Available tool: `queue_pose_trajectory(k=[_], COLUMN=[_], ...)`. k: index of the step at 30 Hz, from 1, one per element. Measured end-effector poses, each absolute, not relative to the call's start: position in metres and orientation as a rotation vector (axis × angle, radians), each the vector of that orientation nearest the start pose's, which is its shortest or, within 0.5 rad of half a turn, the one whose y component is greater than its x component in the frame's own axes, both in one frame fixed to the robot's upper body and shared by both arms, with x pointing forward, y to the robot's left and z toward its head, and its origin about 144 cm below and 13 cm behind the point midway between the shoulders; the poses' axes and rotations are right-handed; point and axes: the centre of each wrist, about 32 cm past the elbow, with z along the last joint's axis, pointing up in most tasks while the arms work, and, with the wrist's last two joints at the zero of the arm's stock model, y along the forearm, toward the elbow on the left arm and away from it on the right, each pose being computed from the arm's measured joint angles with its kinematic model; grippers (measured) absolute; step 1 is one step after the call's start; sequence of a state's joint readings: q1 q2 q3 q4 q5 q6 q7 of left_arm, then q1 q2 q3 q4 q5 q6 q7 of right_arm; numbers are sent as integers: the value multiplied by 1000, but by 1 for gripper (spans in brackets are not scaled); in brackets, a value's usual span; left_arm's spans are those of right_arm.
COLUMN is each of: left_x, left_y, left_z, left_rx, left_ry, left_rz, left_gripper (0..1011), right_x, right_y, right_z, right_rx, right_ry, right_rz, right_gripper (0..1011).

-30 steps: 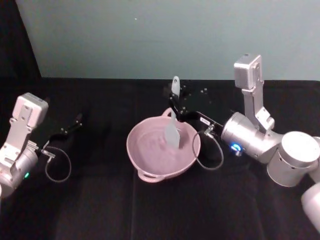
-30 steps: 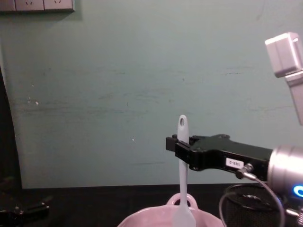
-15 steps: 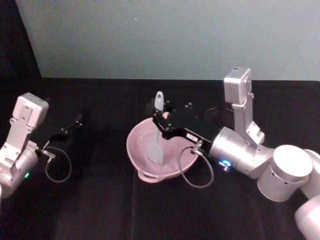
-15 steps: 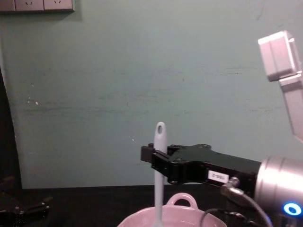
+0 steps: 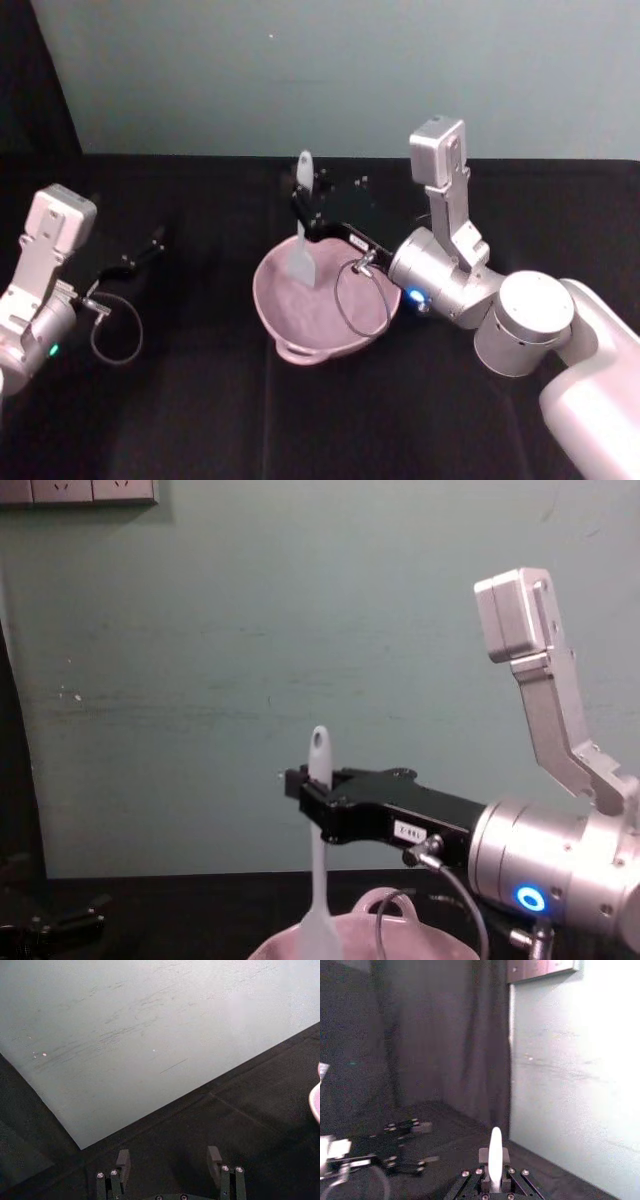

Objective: Use the one hand to pick up the spoon and stir the clear water in the bowl.

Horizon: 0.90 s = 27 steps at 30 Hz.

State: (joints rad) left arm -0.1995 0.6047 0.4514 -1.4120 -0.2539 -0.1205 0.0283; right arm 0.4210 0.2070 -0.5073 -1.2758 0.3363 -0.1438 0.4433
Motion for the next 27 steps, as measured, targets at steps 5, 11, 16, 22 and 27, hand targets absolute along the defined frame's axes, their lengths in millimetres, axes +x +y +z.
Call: queue_pose_trajectory(k=[5, 11, 16, 22, 27], left_x=[489, 489, 489, 489, 489], left_y=[310, 310, 310, 310, 310], left_z=[1140, 1140, 1140, 1140, 1140], left_rx=[304, 304, 304, 304, 304], left_ry=[-285, -285, -285, -285, -285], left_rz=[1248, 1248, 1248, 1248, 1248], left_gripper=[1011, 1011, 1011, 1011, 1011], right_x=[556, 557, 548, 529, 514], right_y=[-163, -178, -193, -206, -207], right_z=[1178, 1184, 1190, 1192, 1193], right_rx=[66, 47, 16, 8, 5], right_ry=[-147, -162, -163, -149, -116], right_rz=[-766, -805, -795, -759, -725], right_gripper=[117, 116, 117, 117, 116])
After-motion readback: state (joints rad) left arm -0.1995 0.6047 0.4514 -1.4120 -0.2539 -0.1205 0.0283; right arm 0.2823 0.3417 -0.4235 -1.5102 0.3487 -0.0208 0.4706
